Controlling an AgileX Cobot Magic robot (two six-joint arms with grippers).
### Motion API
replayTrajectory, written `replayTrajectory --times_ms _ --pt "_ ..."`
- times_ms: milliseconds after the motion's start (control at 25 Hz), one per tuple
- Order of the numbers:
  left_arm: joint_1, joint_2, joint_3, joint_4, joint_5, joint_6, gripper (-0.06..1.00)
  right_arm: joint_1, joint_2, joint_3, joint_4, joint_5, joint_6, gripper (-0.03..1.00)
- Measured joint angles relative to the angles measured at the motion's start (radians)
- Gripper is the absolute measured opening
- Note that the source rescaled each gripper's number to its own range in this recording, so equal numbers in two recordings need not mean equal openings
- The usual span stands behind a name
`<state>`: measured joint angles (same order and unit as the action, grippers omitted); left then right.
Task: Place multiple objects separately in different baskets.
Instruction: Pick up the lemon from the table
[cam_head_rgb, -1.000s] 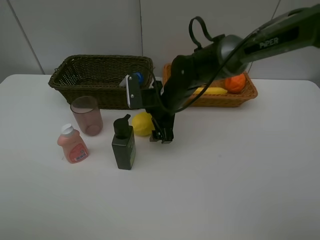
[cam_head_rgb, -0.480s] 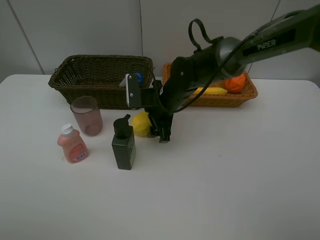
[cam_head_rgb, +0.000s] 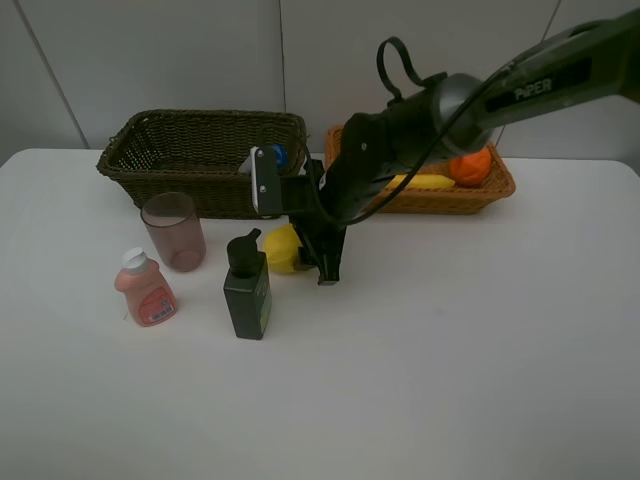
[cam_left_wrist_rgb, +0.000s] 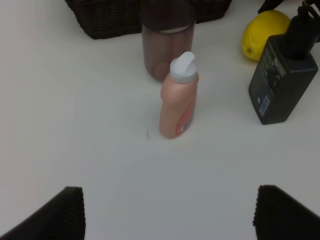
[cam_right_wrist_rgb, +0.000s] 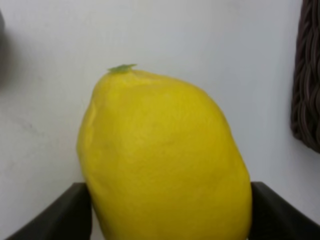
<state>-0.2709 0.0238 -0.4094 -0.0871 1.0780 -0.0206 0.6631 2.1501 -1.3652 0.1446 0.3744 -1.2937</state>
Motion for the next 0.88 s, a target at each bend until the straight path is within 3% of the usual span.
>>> replayTrajectory --times_ms 880 --pt "0.0 0.0 0.0 0.0 0.0 0.0 0.9 0.0 -0.002 -0.001 0.0 -0.024 0.0 0.47"
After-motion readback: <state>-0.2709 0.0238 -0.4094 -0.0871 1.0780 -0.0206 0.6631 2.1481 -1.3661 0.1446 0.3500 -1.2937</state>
